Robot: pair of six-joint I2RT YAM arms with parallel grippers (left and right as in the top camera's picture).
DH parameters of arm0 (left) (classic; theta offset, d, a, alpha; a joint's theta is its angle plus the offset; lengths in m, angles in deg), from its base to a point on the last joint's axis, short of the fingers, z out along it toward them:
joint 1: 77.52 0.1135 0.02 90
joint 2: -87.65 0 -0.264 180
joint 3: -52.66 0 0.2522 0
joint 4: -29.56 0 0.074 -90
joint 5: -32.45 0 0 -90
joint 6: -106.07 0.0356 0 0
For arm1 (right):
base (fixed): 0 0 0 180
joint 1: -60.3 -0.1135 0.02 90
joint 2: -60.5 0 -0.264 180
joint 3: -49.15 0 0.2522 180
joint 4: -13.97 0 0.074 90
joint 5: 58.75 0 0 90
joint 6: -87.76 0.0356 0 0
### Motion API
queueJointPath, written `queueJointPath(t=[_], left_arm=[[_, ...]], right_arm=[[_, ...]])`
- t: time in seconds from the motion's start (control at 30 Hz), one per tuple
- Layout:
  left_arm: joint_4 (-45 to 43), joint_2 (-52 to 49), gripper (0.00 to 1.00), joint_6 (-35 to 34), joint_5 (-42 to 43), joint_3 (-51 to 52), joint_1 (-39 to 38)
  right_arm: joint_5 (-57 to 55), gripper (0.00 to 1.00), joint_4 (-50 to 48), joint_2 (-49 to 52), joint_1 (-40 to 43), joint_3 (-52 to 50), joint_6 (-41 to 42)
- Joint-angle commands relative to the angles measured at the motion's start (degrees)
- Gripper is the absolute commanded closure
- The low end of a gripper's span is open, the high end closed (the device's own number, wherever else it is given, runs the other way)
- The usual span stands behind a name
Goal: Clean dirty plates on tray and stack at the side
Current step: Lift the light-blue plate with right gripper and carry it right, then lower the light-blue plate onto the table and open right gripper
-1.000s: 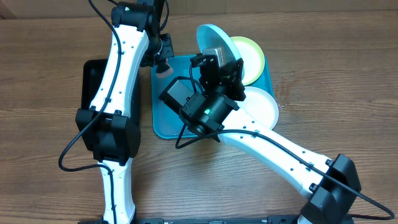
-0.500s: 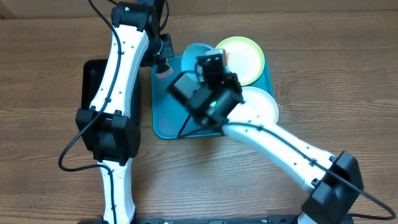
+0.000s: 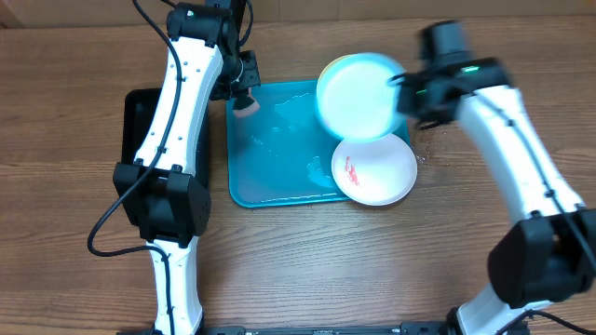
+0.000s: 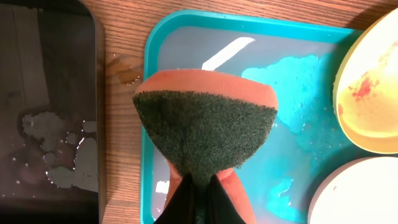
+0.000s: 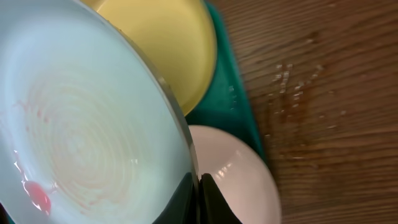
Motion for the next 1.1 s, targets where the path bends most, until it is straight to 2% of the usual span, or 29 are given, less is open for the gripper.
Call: queueJointPath(t=[0.0, 0.13, 0.33, 0.7, 1.07], left_arm=[[-0.09, -0.09, 0.96, -0.79, 0.55, 0.07, -0.87], [-0.07, -0.09, 0.96, -0.79, 0.46, 0.07, -1.01], [-0.09, -0.09, 0.96, -0.79, 0.17, 0.07, -1.11], [-0.07, -0.09, 0.96, -0.79, 0.17, 0.07, -1.11], [-0.07, -0.09, 0.96, -0.76, 0.17, 0.07, -1.11]], right_arm=[[7.63, 0.96, -0.98, -0.33, 8.24, 0.33, -2.23], [7.67, 0.96, -2.43, 1.36, 17.14, -0.44, -2.93], [7.65, 0.96, -4.13, 5.51, 23.91, -0.9, -3.5], [6.51, 0.96, -3.69, 15.54, 25.81, -0.9, -3.87], [0.28, 0.96, -4.42, 16.94, 25.86, -1.99, -2.12]])
